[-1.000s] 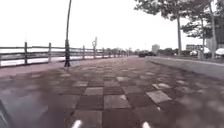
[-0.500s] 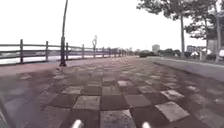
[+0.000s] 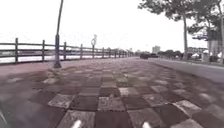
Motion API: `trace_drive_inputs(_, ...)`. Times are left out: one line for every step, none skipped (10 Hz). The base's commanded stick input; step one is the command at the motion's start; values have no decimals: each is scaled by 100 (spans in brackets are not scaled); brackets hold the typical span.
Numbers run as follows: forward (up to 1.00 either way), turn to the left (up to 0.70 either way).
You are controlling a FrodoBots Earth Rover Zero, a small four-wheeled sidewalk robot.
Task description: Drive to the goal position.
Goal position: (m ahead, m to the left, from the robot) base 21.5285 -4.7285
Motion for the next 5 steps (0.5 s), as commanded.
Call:
trace_drive_inputs(85, 1)
trace_drive_inputs(85, 1)
trace_drive_inputs(85, 1)
trace_drive_inputs(85, 1)
trace_drive_inputs(85, 1)
